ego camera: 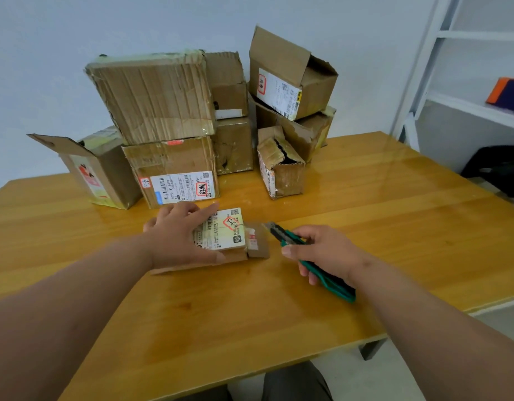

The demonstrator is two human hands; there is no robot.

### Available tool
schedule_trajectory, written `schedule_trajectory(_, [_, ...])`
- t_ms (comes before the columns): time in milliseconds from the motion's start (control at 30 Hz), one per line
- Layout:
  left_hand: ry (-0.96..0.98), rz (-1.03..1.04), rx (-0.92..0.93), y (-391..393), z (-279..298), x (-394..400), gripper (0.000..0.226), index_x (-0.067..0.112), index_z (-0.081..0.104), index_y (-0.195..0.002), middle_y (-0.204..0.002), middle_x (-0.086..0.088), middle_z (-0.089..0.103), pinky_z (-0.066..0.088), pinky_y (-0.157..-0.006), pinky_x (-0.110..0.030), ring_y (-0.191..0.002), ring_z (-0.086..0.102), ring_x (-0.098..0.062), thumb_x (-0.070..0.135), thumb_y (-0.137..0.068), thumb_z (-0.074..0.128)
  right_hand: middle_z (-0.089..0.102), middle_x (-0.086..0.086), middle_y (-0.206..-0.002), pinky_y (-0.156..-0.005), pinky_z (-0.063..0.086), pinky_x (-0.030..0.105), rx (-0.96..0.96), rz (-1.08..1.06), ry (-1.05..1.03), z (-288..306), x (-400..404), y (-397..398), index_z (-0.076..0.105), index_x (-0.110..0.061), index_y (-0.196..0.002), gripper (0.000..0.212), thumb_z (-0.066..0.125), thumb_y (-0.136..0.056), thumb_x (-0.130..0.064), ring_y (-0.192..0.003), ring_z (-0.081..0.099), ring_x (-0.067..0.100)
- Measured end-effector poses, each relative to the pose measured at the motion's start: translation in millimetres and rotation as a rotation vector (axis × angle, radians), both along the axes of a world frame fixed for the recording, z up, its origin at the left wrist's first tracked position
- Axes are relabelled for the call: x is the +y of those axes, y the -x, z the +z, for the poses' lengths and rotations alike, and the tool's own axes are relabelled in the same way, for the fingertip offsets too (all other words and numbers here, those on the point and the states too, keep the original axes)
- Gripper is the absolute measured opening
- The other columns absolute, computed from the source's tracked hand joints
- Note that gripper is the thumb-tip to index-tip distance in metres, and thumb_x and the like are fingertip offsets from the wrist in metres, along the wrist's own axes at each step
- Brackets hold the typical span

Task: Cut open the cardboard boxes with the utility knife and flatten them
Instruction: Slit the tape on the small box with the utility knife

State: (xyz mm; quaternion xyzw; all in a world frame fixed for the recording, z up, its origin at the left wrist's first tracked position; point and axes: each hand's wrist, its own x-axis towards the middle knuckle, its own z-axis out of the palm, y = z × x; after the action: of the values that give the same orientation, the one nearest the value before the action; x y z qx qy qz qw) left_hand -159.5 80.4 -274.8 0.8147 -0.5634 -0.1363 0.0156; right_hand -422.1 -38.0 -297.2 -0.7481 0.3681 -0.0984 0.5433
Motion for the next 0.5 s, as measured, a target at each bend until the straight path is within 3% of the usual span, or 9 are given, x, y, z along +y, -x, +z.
schedule_trajectory(67, [0.002, 0.051, 0.180, -9, 8, 5, 0.105, 0.062, 0.006, -0.143, -0.147, 0.009, 0.019, 0.021, -0.114, -0.052, -0.138, 0.013, -0.027, 0.059, -0.067, 0.078, 0.066, 0.006, -0.063, -0.050, 0.049, 0.025, -0.021, -0.034, -0.028, 0, 1, -2, 0.064, -0.025, -0.105, 0.012, 0.065, -0.094, -0.030, -0.049, 0.059, 0.018])
schedule_trajectory(167, [0.100, 0.093, 0.338, -18, 10, 16, 0.106, 0.050, 0.021, -0.145, -0.141, 0.004, 0.030, 0.035, -0.109, -0.046, -0.128, 0.031, -0.023, 0.027, -0.065, 0.086, 0.067, 0.007, -0.063, -0.053, 0.050, 0.028, -0.017, -0.079, -0.048, 0, 2, -10, 0.062, -0.025, -0.109, 0.013, 0.053, -0.099, -0.029, -0.050, 0.061, 0.020])
schedule_trajectory(267, [0.172, 0.082, 0.317, -20, 6, 25, 0.094, 0.043, 0.031, -0.133, -0.132, 0.006, 0.037, 0.044, -0.101, -0.039, -0.117, 0.042, -0.015, 0.030, -0.061, 0.089, 0.068, 0.006, -0.066, -0.054, 0.051, 0.029, 0.012, -0.141, 0.036, 3, 1, -18, 0.059, -0.024, -0.113, 0.014, 0.050, -0.102, -0.025, -0.051, 0.062, 0.018])
schedule_trajectory(400, [0.171, 0.046, 0.296, -23, -2, 33, 0.095, 0.052, 0.030, -0.138, -0.142, 0.012, 0.024, 0.038, -0.109, -0.046, -0.126, 0.033, -0.019, 0.042, -0.063, 0.087, 0.070, 0.004, -0.074, -0.057, 0.051, 0.030, 0.024, -0.171, 0.269, 13, 0, -34, 0.054, -0.027, -0.115, 0.013, 0.049, -0.102, -0.027, -0.054, 0.065, 0.014])
schedule_trajectory(500, [0.118, 0.040, 0.394, -33, -5, 41, 0.099, 0.059, 0.024, -0.141, -0.138, 0.015, 0.026, 0.035, -0.108, -0.039, -0.121, 0.034, -0.015, 0.036, -0.068, 0.086, 0.068, 0.002, -0.082, -0.061, 0.052, 0.034, 0.084, -0.091, 0.423, 23, 3, -47, 0.050, -0.034, -0.114, 0.012, 0.046, -0.103, -0.029, -0.065, 0.067, 0.018])
